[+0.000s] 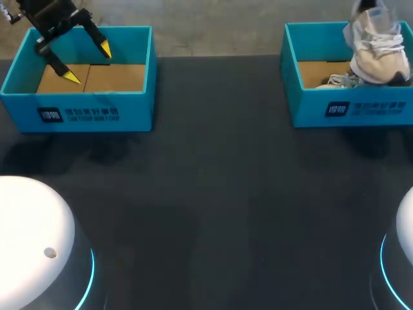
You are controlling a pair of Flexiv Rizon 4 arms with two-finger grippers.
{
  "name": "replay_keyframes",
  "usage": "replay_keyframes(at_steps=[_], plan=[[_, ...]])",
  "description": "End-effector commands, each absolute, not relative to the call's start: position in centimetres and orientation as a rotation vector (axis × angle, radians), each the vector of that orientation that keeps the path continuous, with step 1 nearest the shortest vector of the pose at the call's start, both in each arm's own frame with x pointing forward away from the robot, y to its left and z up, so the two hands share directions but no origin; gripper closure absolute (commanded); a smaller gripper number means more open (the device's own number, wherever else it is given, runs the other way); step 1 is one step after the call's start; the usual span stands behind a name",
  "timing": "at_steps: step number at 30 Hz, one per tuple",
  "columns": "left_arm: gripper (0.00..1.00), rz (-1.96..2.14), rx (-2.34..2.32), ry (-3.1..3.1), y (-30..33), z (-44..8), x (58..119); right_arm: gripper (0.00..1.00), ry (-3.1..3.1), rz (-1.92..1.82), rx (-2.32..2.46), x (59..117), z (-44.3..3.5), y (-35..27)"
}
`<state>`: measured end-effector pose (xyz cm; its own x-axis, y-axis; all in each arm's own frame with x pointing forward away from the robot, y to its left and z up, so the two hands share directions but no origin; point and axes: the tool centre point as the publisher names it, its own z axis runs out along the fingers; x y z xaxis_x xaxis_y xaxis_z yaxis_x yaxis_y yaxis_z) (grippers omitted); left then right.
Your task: Take the shoe out of the shoebox, open the shoe tongue, remove and reinsert the insole, then place the shoe into the shoebox
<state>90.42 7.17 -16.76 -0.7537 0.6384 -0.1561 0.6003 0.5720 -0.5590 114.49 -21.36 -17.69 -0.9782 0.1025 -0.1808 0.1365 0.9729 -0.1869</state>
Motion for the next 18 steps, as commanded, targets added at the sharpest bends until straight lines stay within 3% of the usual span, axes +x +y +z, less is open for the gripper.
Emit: replay_keyframes(at_steps=[1, 13, 18], plan=[[0.00, 0.930, -1.077, -2.732, 7.2, -16.8, 90.3, 1.00, 2.995, -0.302, 0.190, 115.4, -17.7, -21.4], [0.00, 0.930, -1.077, -2.732, 7.2, -16.8, 90.3, 1.00, 2.995, -0.302, 0.190, 115.4, -17.7, -21.4], [0.00, 0.930, -1.077, -2.732, 7.2, -16.8, 90.3, 1.00, 2.975, -0.329, 0.377, 117.1, -18.1, -24.1]])
